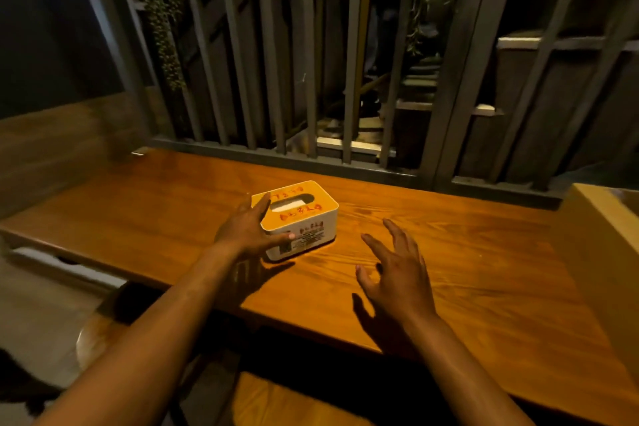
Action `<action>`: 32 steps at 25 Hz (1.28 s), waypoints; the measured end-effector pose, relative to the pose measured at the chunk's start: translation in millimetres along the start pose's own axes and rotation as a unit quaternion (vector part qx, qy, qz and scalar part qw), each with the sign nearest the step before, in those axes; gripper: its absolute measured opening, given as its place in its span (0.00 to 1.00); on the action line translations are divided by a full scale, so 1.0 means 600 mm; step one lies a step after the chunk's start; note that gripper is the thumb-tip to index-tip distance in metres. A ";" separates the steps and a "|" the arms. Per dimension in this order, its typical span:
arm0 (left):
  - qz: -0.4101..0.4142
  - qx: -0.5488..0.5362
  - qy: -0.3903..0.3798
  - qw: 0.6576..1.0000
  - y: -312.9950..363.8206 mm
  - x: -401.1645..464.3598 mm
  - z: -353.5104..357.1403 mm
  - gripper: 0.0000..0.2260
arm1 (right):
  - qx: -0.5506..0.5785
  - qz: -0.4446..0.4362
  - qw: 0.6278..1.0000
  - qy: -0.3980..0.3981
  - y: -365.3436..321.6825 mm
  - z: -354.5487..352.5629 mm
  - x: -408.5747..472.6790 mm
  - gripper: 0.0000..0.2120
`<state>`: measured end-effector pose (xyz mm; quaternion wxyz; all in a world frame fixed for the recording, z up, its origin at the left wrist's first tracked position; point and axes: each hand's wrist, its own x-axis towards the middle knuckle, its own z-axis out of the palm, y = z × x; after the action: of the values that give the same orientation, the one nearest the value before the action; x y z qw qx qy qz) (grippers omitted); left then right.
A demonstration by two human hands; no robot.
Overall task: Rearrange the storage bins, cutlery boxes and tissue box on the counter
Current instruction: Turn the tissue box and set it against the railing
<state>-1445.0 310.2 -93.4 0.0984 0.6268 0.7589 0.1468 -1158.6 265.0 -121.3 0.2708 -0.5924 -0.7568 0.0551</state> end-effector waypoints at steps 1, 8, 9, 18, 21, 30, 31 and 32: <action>0.004 0.006 -0.007 1.000 0.000 0.007 0.003 0.46 | -0.006 0.007 1.000 -0.004 0.000 0.002 0.005 0.29; 0.103 0.000 0.021 0.994 0.069 -0.031 0.059 0.43 | -0.001 0.033 0.999 0.008 0.006 -0.007 -0.003 0.31; 0.117 -0.003 0.020 0.993 0.091 -0.043 0.068 0.43 | -0.002 0.039 0.999 0.009 0.014 -0.012 -0.010 0.31; 0.148 -0.013 -0.008 0.989 0.320 -0.165 0.157 0.46 | -0.012 0.137 0.990 0.040 0.153 -0.111 -0.106 0.32; 0.140 0.016 -0.040 0.989 0.418 -0.228 0.172 0.45 | -0.008 0.180 0.983 0.044 0.228 -0.172 -0.130 0.30; 0.211 0.082 0.007 0.974 0.514 -0.294 0.164 0.25 | 0.066 0.119 0.991 -0.003 0.282 -0.294 -0.198 0.24; 0.216 0.087 -0.009 0.973 0.508 -0.289 0.165 0.25 | 0.021 0.105 0.993 -0.039 0.278 -0.292 -0.203 0.28; 0.219 0.090 -0.022 0.971 0.505 -0.289 0.167 0.25 | -0.014 0.091 0.994 -0.059 0.279 -0.290 -0.204 0.31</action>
<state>-1097.9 202.0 -88.6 0.0238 0.7871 0.6108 0.0825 -912.3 159.1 -83.5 0.2113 -0.6584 -0.7149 0.1034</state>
